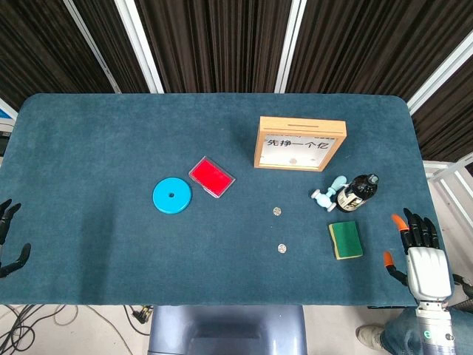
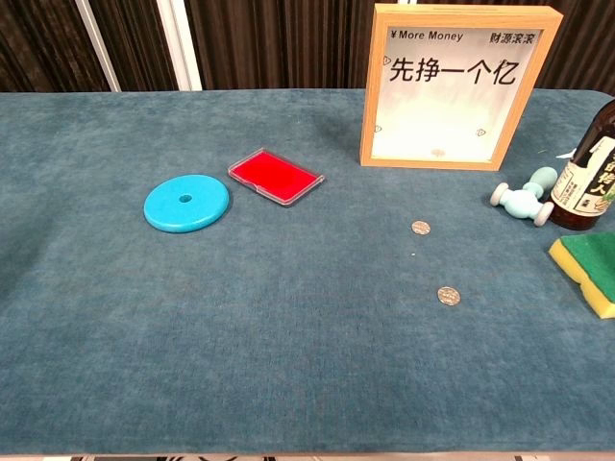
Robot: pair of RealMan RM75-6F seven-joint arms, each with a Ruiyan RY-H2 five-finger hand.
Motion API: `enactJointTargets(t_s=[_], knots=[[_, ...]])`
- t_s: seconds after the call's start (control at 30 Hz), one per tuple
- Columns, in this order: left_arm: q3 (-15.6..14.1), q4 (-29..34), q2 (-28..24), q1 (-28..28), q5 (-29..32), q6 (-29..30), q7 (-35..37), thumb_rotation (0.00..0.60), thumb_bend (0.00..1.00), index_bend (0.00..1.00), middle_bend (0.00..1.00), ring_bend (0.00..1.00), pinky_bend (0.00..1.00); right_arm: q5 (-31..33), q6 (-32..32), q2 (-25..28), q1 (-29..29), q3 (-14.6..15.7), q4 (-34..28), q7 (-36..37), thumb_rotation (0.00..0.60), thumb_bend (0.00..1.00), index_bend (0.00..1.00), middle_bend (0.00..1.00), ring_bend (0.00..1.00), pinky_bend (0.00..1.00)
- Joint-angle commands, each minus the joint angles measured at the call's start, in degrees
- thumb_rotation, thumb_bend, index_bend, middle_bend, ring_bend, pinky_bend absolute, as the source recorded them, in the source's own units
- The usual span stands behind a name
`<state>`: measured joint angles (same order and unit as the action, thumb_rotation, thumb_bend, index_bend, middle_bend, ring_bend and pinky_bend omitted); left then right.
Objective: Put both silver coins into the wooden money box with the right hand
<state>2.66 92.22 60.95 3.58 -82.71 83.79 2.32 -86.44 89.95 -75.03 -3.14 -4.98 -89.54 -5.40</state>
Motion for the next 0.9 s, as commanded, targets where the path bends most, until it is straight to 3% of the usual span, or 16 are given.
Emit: enactJointTargets(t_s=[0.03,0.47,0.9], knots=[[-0.08,0.09,-0.11,0.04,0.07,-0.23,0.16,0.600,0.39,0.09,0.00,0.00,0.00,0.09,-0.24,-0.07,-0.03,0.07,-0.07,0.02,0.600,0.46,0.12,0.00,0.00,0.00],[-0.01,0.39,-0.24,0.02,0.39,-0.38,0.57,0.600,0.39,0.09,0.00,0.00,0.00,-0.35,-0.96,0.69,-0.10,0.43,-1.26,2.07,0.600,0.43,0.12,0.00,0.00,0.00],[0.20,1.35,-0.08,-0.23,1.49,-0.44,0.33,0.600,0.39,0.09,0.00,0.00,0.00,-4.20,-4.67,3.85,-1.25,3.88,-3.46,5.59,0.600,0.41,0.12,0.00,0.00,0.00]])
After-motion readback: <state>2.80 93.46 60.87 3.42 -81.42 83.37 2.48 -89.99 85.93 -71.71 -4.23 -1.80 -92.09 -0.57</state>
